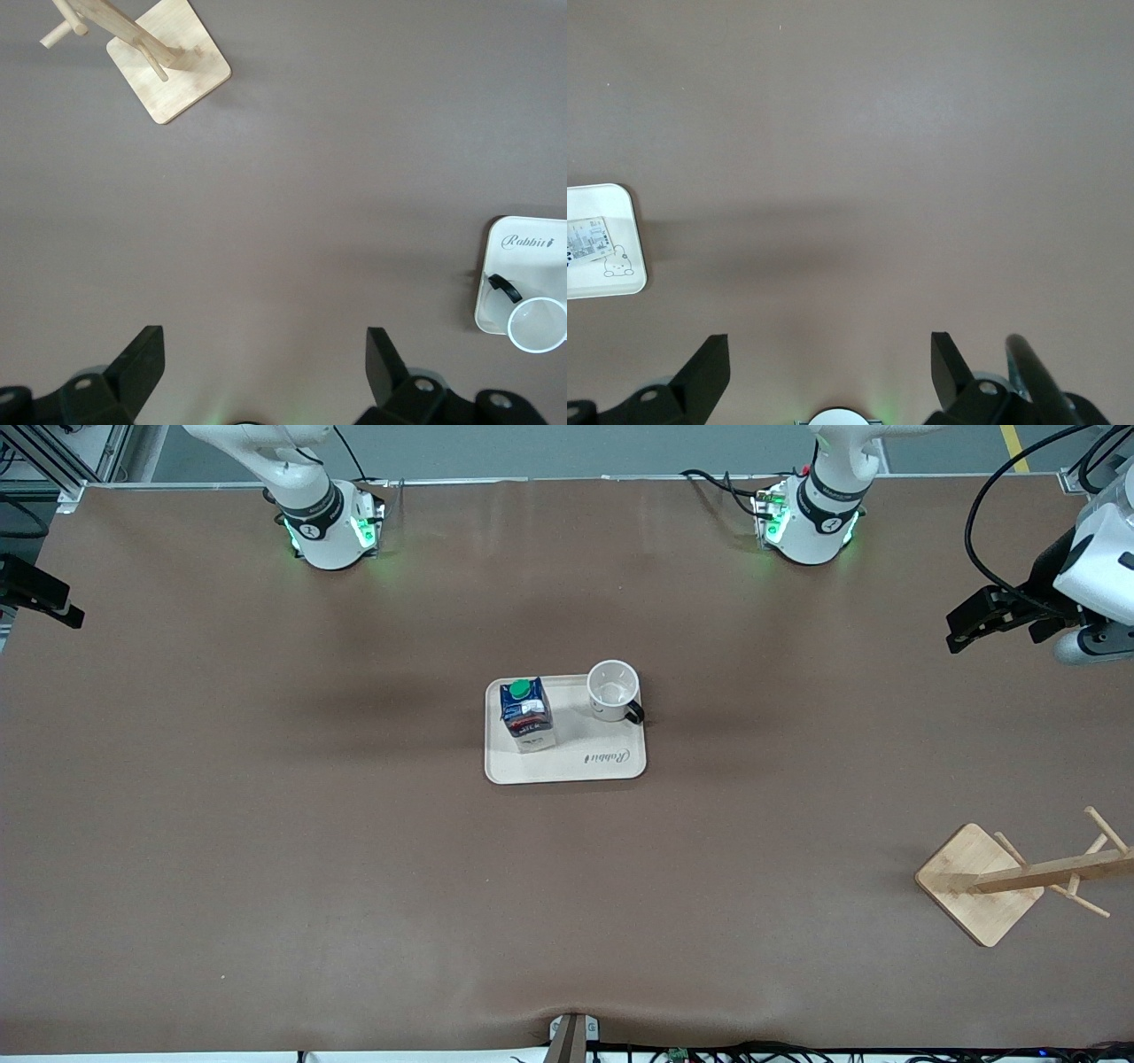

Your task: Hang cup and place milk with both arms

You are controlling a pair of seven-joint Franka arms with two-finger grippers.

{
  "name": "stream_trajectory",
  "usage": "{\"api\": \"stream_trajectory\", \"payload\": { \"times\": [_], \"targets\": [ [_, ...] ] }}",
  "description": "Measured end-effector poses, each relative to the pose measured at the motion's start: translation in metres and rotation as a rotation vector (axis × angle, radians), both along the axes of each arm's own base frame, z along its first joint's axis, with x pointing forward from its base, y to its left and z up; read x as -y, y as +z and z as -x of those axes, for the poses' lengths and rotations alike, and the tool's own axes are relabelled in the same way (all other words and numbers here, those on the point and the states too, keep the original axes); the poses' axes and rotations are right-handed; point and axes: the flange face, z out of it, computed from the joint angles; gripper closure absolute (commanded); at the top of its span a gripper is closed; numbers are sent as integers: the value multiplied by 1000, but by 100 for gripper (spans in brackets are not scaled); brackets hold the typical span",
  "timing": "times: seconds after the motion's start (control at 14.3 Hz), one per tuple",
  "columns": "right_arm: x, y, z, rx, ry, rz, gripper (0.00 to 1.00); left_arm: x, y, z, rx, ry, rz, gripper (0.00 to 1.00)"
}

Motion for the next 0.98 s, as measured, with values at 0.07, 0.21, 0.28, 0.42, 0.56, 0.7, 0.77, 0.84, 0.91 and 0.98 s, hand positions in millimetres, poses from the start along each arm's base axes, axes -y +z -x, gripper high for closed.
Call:
{"api": "stream_trajectory", "payload": {
  "times": [0.07, 0.21, 0.28, 0.42, 0.56, 0.7, 0.77, 0.84, 0.91, 0.98],
  "targets": [
    [0, 0, 0, 0, 0, 0, 0, 0, 1, 0, 3, 0, 0, 0],
    [0, 0, 0, 0, 0, 0, 0, 0, 8, 0, 16, 0, 2, 0],
    [0, 0, 0, 0, 0, 0, 0, 1, 9, 0, 19, -2, 2, 0],
    [0, 0, 0, 0, 0, 0, 0, 4, 9, 0, 18, -7, 2, 0],
    [1, -1, 0, -2, -2, 0, 0, 4, 7, 0, 10, -7, 1, 0],
    [2, -2, 0, -4, -4, 0, 0, 8, 3, 2, -17, -6, -2, 0],
    [2, -2, 0, -4, -4, 0, 0, 14, -1, 3, -27, 2, -3, 0],
    [2, -2, 0, -4, -4, 0, 0, 24, -6, 2, -36, 18, -5, 0],
    [2, -2, 0, -4, -5, 0, 0, 38, -13, 0, -44, 34, -7, 0],
    [2, -2, 0, -4, -5, 0, 0, 54, -21, -3, -49, 48, -7, 0]
  ]
}}
